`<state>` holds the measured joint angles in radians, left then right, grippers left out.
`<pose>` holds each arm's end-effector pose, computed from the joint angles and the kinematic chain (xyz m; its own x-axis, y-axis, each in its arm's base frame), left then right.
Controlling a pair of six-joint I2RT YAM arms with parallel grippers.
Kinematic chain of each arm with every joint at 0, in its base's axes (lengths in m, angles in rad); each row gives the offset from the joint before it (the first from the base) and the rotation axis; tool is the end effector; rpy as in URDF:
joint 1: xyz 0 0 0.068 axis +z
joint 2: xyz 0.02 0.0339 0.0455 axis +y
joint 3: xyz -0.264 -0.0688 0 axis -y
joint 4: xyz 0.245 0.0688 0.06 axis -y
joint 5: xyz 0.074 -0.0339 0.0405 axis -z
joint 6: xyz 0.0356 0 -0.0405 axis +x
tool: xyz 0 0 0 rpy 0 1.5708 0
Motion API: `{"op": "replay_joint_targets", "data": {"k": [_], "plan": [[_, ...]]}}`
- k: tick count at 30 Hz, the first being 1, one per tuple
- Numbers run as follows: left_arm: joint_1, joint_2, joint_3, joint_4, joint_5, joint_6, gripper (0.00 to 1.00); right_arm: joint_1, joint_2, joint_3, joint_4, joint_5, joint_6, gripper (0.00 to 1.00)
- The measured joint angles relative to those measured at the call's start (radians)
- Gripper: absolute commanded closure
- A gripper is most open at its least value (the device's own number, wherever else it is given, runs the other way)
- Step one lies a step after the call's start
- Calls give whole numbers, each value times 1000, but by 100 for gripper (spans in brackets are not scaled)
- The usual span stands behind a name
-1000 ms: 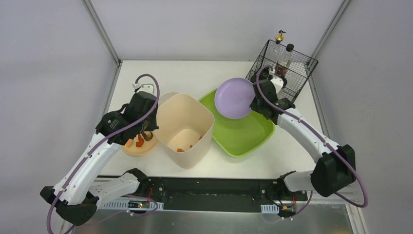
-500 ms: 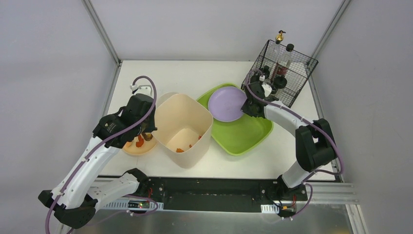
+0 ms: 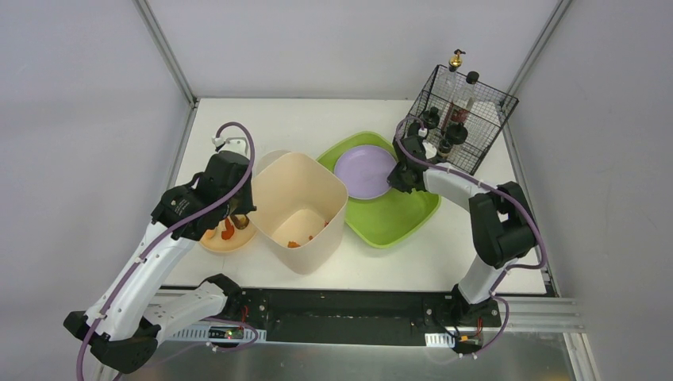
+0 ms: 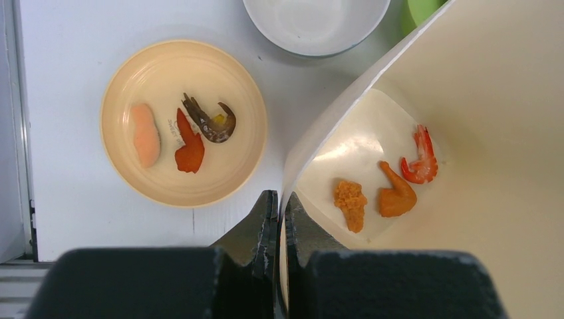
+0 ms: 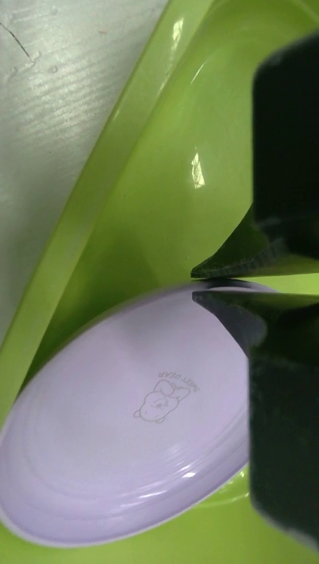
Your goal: Clear the kitchen counter
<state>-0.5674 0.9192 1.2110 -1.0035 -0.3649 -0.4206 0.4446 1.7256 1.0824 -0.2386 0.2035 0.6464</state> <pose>0.1405 -0.0745 0.3813 -0.6147 -0.0605 -0.7864 0.0254 0.9950 -0.0964 0.3299 0.1492 0.1914 -0.7401 0.3008 -0.6015 0.1761 0.9499 0.2584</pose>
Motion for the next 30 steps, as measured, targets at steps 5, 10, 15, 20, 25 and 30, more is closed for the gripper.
{"op": "replay_joint_targets", "data": {"k": [5, 10, 15, 20, 25, 30], "plan": [[6, 0, -2, 8, 14, 10, 100, 0, -1, -2, 19, -12, 12, 50], [6, 1, -4, 18, 16, 13, 100, 0, -34, -23, 13, -13, 5, 42], [6, 2, -4, 19, 15, 13, 100, 0, -134, -48, -13, -8, -2, 41], [6, 3, -4, 19, 15, 12, 100, 15, -294, -68, -55, 15, -16, 38], [7, 12, -4, 27, 12, 12, 84, 65, -470, -91, -100, 47, -33, 35], [6, 12, -4, 36, 3, 12, 60, 137, -617, -90, -156, 65, -52, 35]]}}
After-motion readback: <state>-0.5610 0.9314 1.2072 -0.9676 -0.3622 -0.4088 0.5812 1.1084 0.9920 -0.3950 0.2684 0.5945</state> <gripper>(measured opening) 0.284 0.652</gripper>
